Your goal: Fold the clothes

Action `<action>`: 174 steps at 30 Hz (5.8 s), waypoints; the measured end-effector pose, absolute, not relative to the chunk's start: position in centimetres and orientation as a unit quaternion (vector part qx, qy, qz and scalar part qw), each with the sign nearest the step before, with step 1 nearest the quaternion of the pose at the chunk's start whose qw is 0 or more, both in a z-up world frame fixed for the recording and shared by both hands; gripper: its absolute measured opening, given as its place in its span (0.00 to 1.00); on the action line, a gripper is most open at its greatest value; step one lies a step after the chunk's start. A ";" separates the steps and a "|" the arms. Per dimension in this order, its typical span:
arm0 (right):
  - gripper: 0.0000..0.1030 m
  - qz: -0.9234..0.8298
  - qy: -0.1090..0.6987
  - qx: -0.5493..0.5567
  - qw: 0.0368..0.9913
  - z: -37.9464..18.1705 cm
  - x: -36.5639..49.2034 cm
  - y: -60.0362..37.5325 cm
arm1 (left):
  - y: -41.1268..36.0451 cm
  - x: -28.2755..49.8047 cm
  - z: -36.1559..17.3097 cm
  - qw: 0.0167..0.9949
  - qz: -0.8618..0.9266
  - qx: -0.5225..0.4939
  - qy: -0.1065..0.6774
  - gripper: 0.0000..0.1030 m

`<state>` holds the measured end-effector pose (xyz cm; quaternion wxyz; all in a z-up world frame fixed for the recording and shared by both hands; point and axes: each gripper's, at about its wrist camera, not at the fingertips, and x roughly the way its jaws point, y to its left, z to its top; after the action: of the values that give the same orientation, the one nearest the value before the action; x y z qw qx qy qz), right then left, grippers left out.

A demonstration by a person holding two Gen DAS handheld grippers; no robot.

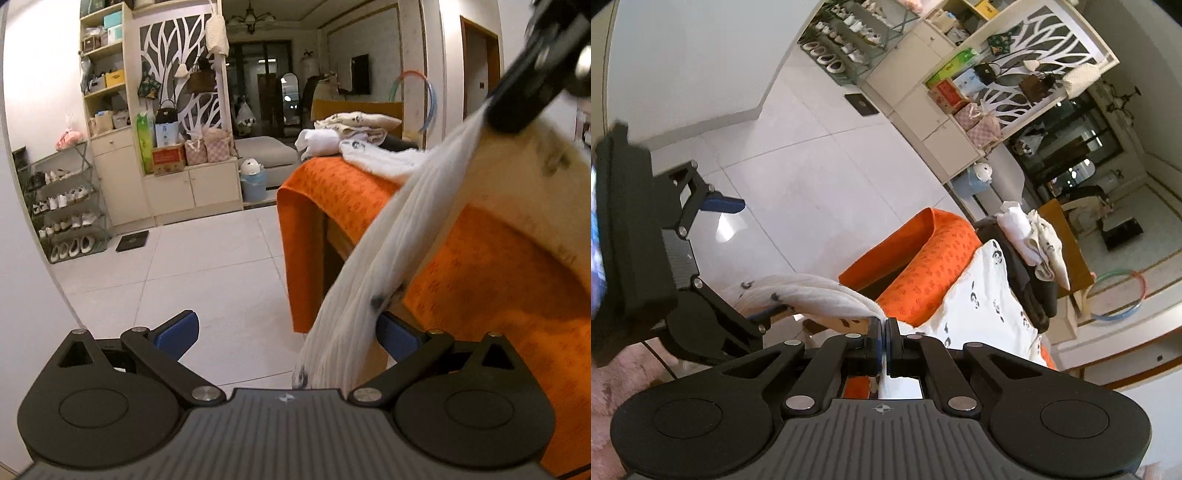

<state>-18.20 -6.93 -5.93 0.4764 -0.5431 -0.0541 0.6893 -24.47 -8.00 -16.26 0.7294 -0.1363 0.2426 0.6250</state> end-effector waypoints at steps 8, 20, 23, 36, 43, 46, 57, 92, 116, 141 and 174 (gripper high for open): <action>0.04 0.696 -0.047 -0.524 0.490 -5.0 -17.5 -7.8 | -6.0 -24.4 -18.2 0.723 0.624 -0.123 0.269 0.79; 0.04 0.697 -0.054 -0.510 0.501 -4.1 -17.2 -6.7 | -6.7 -23.2 -17.7 0.738 0.610 -0.130 0.257 0.86; 0.04 0.701 -0.053 -0.505 0.502 -3.5 -17.1 -6.6 | -5.5 -23.2 -18.5 0.725 0.620 -0.133 0.268 0.85; 0.04 0.699 0.025 -0.468 0.540 -3.2 -14.5 -6.3 | -1.5 -29.0 -17.8 0.730 0.605 -0.088 0.305 0.09; 0.04 0.696 0.127 -0.388 0.591 -2.8 -10.3 -5.4 | 2.9 -31.0 -10.6 0.793 0.499 0.026 0.350 0.09; 0.04 0.686 0.177 -0.344 0.616 -2.7 -7.5 -4.6 | 5.6 -29.5 -7.5 0.814 0.438 0.066 0.376 0.09; 0.04 0.601 0.344 -0.218 0.688 -8.2 1.1 -0.3 | 20.3 -15.7 -5.4 0.833 0.192 0.174 0.489 0.15; 0.38 0.274 0.411 -0.161 0.854 -6.6 -3.1 3.6 | 39.9 -8.1 -0.9 0.923 -0.103 0.085 0.361 0.99; 0.38 0.111 0.487 -0.043 0.865 -7.5 -13.2 9.5 | 40.2 -13.3 -12.9 0.792 -0.438 0.285 0.314 0.66; 0.38 0.038 0.485 -0.019 0.873 -7.9 -12.2 14.9 | 55.0 6.9 -6.8 0.878 -0.208 -0.130 0.410 0.07; 1.00 -0.145 0.379 0.119 0.906 -6.7 -13.0 17.0 | 47.2 -3.3 -4.8 0.910 -0.237 0.014 0.340 1.00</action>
<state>-12.99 17.00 -6.65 0.9060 0.1194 0.3793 -0.1453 -3.34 47.22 -4.82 0.9098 0.0144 0.3404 -0.2368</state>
